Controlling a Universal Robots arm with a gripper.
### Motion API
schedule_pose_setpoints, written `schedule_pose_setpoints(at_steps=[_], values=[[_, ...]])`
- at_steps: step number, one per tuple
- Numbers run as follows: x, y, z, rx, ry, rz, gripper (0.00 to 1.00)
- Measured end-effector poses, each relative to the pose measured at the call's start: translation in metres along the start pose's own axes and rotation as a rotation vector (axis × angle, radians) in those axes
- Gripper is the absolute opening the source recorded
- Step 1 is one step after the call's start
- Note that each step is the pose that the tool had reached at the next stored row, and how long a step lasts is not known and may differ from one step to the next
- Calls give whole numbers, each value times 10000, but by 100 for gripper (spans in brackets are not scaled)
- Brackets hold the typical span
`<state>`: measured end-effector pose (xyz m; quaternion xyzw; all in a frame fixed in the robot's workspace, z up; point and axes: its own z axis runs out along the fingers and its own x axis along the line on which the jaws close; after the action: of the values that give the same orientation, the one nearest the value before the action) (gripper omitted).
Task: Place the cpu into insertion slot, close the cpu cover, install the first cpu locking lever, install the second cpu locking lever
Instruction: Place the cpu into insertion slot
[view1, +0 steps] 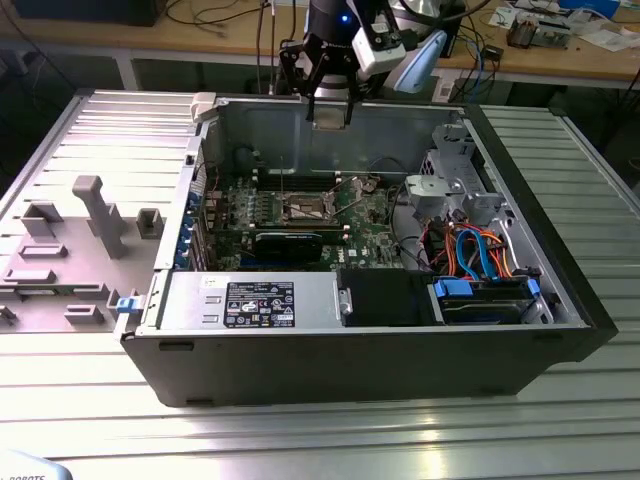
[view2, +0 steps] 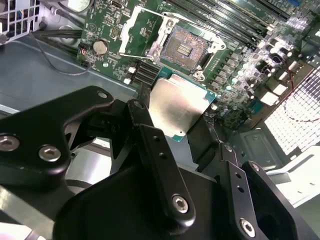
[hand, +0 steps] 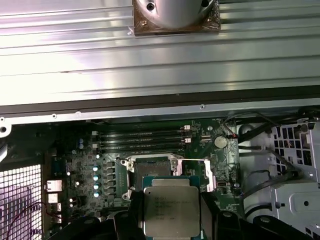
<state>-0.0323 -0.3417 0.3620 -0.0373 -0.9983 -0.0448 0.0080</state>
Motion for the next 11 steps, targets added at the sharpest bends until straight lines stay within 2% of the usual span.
schedule_pose_setpoints(at_steps=[11], values=[[3, 0, 1, -2, -7, 73, 54]])
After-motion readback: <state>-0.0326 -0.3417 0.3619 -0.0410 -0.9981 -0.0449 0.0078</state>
